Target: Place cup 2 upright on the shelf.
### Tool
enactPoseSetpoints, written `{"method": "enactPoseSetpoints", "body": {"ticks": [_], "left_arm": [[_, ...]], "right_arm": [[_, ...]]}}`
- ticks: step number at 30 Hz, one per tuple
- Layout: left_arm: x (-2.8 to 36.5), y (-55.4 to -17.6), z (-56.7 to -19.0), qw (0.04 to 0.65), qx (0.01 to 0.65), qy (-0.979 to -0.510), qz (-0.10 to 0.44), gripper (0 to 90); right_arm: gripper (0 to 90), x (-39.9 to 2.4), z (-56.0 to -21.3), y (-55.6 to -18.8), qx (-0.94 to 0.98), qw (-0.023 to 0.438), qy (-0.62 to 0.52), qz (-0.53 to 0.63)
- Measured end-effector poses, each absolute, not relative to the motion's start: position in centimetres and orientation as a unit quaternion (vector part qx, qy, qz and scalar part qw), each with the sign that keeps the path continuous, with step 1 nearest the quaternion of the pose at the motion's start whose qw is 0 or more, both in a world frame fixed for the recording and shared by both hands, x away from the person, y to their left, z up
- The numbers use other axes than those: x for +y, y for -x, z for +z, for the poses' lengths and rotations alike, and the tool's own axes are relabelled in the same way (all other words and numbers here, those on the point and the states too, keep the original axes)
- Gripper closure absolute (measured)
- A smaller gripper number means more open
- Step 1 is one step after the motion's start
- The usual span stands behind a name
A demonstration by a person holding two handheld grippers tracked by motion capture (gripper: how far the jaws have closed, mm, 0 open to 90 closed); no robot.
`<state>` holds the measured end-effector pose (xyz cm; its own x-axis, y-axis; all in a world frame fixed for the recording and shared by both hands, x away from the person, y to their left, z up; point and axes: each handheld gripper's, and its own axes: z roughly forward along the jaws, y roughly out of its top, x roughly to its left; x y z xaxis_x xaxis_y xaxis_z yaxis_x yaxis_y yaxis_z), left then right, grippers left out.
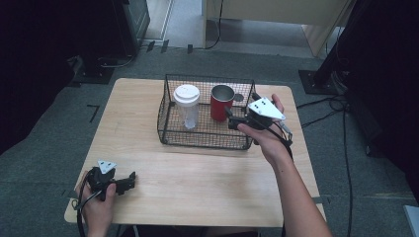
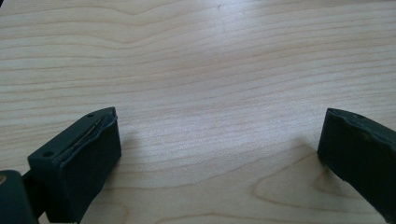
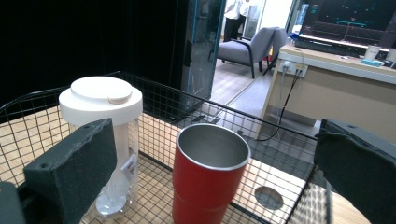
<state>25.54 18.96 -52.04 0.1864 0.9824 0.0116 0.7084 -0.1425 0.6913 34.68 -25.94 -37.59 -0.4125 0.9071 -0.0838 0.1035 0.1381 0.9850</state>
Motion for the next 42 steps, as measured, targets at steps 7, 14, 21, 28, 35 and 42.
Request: {"method": "enactPoseSetpoints", "body": {"ticks": [7,14,21,28,35,42], "left_arm": [[19.0,-25.5,-52.0,0.283,0.590,-0.717,0.242,0.0],[19.0,-25.5,-52.0,0.283,0.590,-0.716,0.242,0.0],[19.0,-25.5,-52.0,0.284,0.590,-0.716,0.242,0.0],[19.0,-25.5,-52.0,0.283,0.590,-0.717,0.242,0.0],[19.0,-25.5,-52.0,0.283,0.590,-0.717,0.241,0.0],[19.0,-25.5,-52.0,0.283,0.590,-0.716,0.241,0.0]], "right_arm": [[0.0,-27.7,-37.8,-33.1,0.644,0.386,-0.392,0.531],[0.0,-29.5,-38.5,-31.8,0.640,0.394,-0.399,0.526],[0.0,-31.0,-39.6,-30.4,0.635,0.395,-0.412,0.521],[0.0,-32.6,-40.8,-29.3,0.629,0.396,-0.427,0.515],[0.0,-33.8,-42.1,-28.3,0.629,0.398,-0.437,0.505],[0.0,-35.0,-43.9,-27.5,0.628,0.397,-0.452,0.494]]}}
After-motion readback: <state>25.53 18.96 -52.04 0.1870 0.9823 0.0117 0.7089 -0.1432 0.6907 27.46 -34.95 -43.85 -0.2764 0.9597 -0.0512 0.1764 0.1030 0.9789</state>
